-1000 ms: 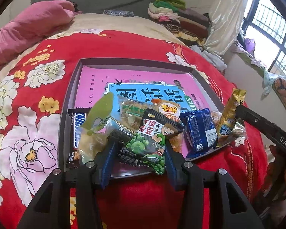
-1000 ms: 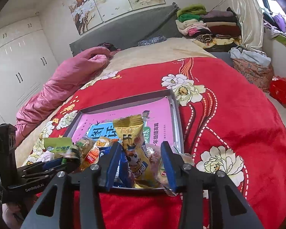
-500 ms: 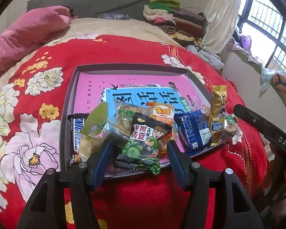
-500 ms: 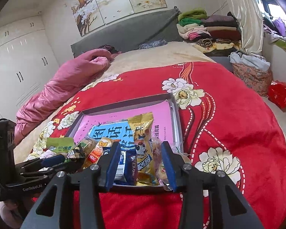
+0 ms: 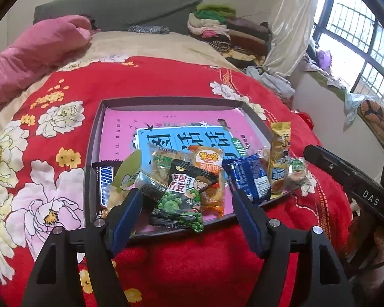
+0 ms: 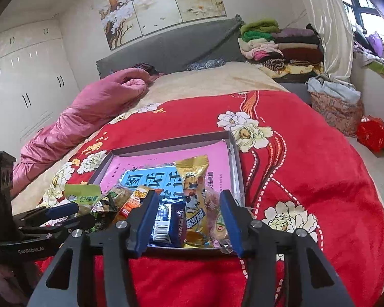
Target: Organize snacks
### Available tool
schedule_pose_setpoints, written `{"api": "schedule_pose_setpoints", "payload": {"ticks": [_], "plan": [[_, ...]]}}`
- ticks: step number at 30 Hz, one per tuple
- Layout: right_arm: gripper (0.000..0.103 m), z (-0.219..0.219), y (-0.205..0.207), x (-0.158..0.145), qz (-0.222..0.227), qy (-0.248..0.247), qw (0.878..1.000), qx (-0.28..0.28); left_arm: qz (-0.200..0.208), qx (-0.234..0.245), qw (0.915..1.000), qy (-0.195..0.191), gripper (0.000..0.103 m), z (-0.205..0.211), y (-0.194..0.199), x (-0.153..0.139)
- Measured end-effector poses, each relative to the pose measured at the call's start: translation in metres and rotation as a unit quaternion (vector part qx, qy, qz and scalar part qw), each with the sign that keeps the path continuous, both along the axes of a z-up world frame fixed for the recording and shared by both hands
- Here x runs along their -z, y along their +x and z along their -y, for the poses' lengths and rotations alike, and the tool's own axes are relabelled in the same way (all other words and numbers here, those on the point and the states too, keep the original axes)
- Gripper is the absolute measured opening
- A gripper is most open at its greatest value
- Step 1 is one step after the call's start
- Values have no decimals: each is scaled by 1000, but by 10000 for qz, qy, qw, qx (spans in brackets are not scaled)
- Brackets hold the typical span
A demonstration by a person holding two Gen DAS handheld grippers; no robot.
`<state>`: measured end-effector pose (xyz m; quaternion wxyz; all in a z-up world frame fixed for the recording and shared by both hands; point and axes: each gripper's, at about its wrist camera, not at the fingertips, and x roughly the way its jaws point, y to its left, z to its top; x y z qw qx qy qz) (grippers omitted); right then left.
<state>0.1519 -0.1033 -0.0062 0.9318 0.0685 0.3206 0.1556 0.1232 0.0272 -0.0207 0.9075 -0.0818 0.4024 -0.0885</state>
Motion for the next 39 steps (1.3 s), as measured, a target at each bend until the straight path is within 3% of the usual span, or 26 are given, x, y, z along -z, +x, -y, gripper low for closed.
{"api": "schedule_pose_setpoints", "payload": {"ticks": [11,24,32,39], "plan": [[64,-16,-27,-5,-19,-6,9999,-165,6,-108,9998,165,78,3,-27,-14],[79,-31,-61,-2,-41,-512,9985,-207,-169,-360,9990,224,79,4,-54,-13],[82,-34,-82,6,-265,-719,9968,-229,-440,-521,9975,212,79,5,-76,-6],[83,-36,-98,5,-194,-780,9964,-265,-429,-531,9972,292,79,8,-87,-8]]}}
